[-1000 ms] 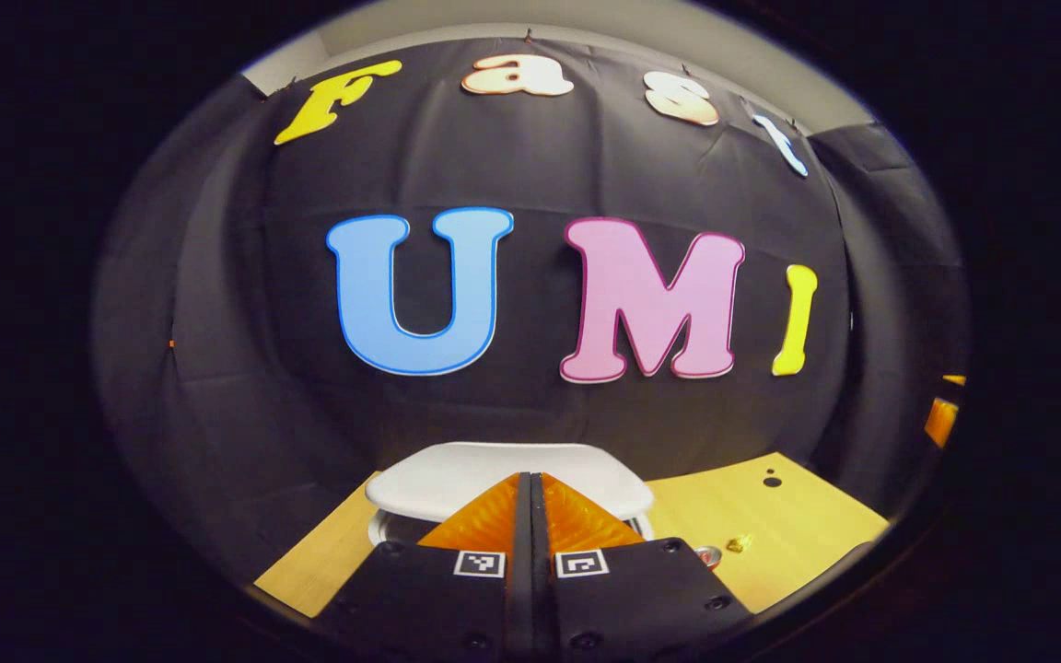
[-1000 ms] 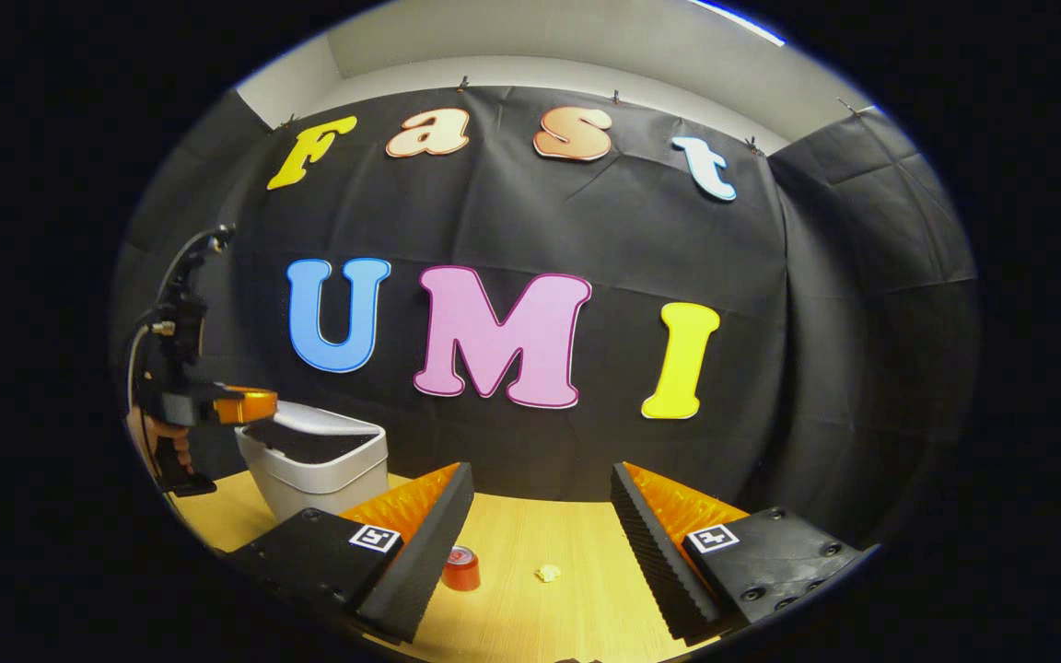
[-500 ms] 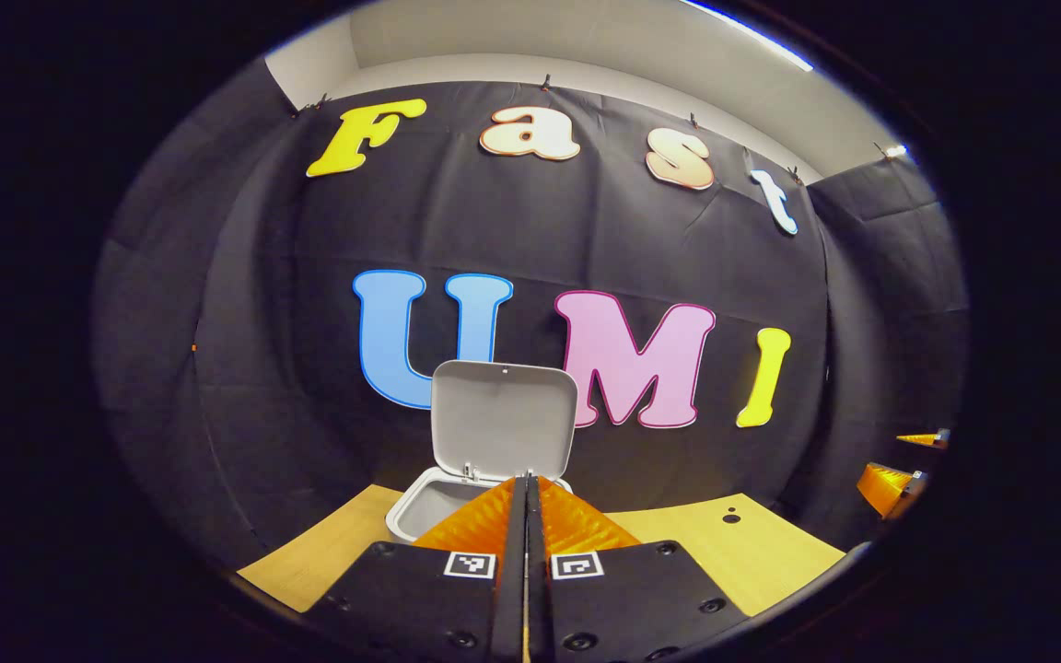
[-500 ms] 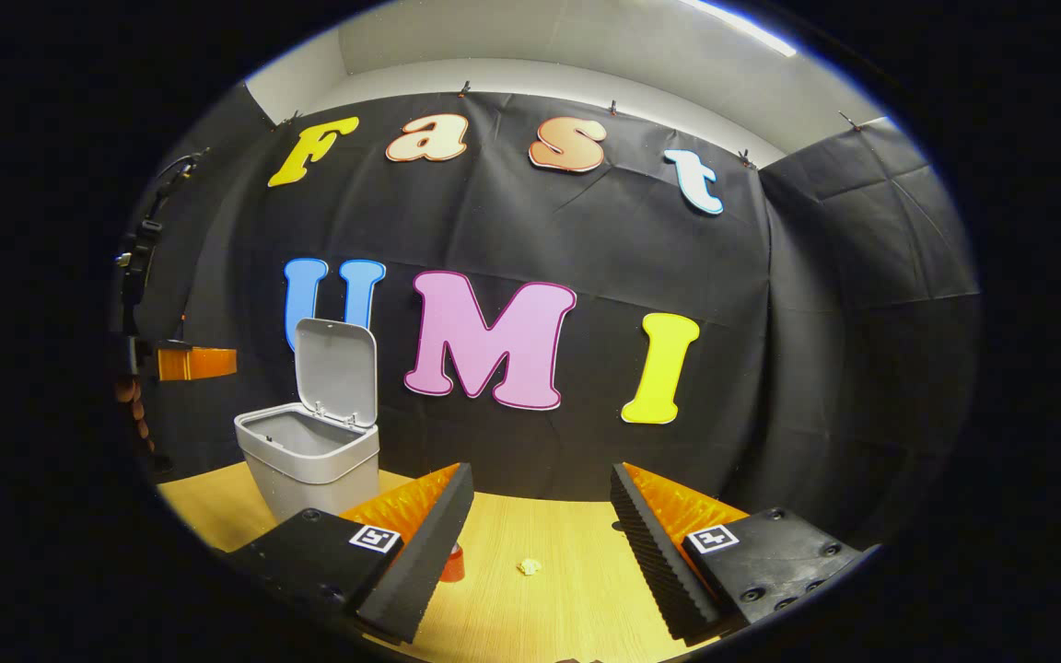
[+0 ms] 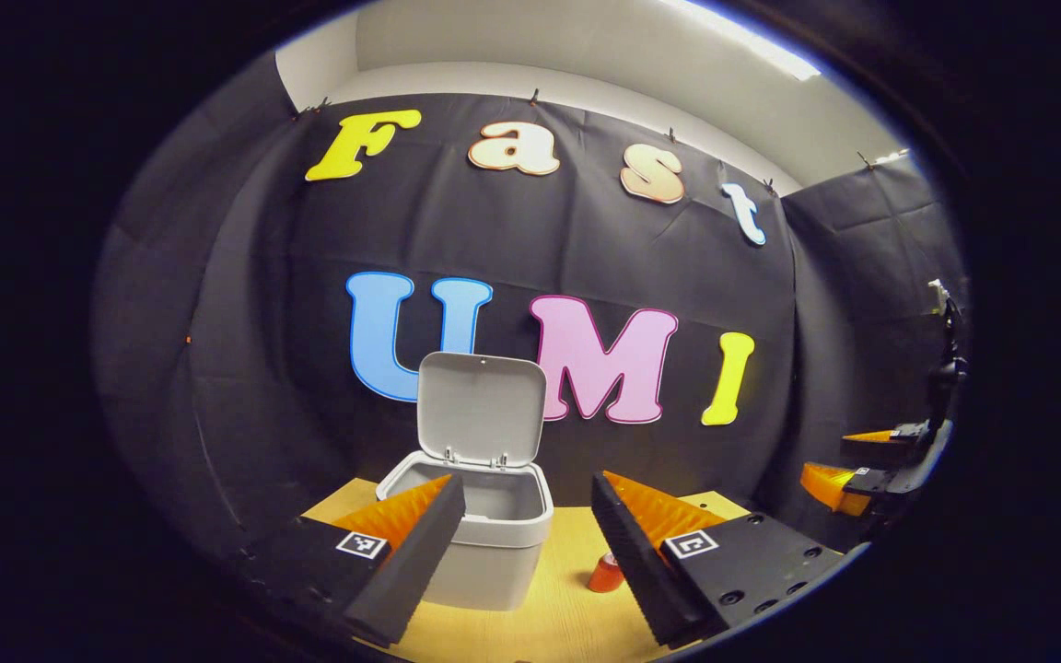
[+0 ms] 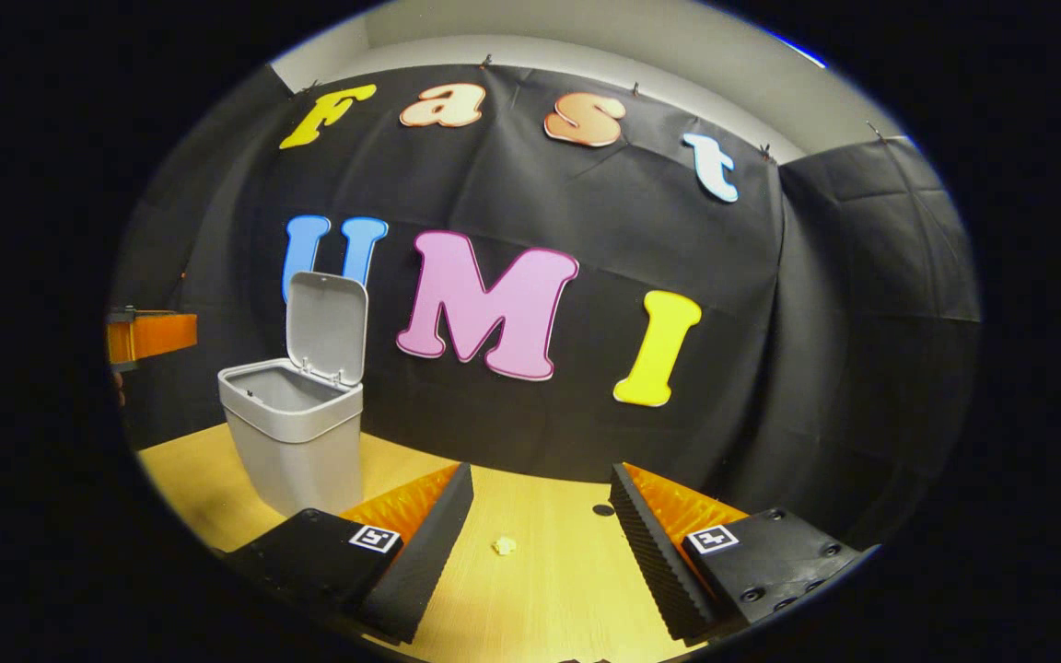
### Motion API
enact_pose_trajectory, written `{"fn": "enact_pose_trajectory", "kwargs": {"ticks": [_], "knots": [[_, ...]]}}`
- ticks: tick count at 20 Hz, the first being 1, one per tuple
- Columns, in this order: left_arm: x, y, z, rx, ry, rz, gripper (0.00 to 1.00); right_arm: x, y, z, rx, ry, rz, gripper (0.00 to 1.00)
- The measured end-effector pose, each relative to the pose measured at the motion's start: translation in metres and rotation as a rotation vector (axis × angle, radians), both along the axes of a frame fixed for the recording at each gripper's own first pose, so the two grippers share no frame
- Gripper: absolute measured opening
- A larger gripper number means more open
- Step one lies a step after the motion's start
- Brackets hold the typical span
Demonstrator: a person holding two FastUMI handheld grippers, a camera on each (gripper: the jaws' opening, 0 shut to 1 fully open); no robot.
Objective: Press the lid of the desktop garbage bin to open it, pick up the crumpled paper on the desktop and throw it into the bin, then pick up the pop can on the desktop and drop it into the bin, and finally close the garbage bin lid.
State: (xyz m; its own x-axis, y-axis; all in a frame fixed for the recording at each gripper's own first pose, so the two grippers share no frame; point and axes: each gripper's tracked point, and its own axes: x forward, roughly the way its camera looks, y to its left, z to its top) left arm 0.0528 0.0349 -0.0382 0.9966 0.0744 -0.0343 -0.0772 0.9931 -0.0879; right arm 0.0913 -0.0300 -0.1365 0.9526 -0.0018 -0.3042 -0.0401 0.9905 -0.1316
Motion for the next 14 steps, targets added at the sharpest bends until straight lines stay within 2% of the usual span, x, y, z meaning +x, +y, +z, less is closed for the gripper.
{"fn": "enact_pose_trajectory", "kwargs": {"ticks": [3, 6, 7, 14], "knots": [[-0.006, -0.002, 0.005, 0.036, -0.022, 0.002, 0.95, 0.021, 0.000, -0.046, -0.016, 0.111, 0.000, 0.96], [-0.001, -0.012, -0.010, 0.031, 0.022, -0.078, 0.95, 0.044, 0.008, -0.083, 0.014, 0.198, 0.019, 0.97], [0.002, -0.008, -0.015, 0.026, 0.037, -0.082, 0.95, 0.054, 0.012, -0.095, 0.022, 0.215, 0.024, 0.97], [0.014, 0.023, -0.040, 0.044, 0.107, 0.011, 0.95, 0.098, 0.023, -0.213, 0.091, 0.510, 0.052, 0.97]]}}
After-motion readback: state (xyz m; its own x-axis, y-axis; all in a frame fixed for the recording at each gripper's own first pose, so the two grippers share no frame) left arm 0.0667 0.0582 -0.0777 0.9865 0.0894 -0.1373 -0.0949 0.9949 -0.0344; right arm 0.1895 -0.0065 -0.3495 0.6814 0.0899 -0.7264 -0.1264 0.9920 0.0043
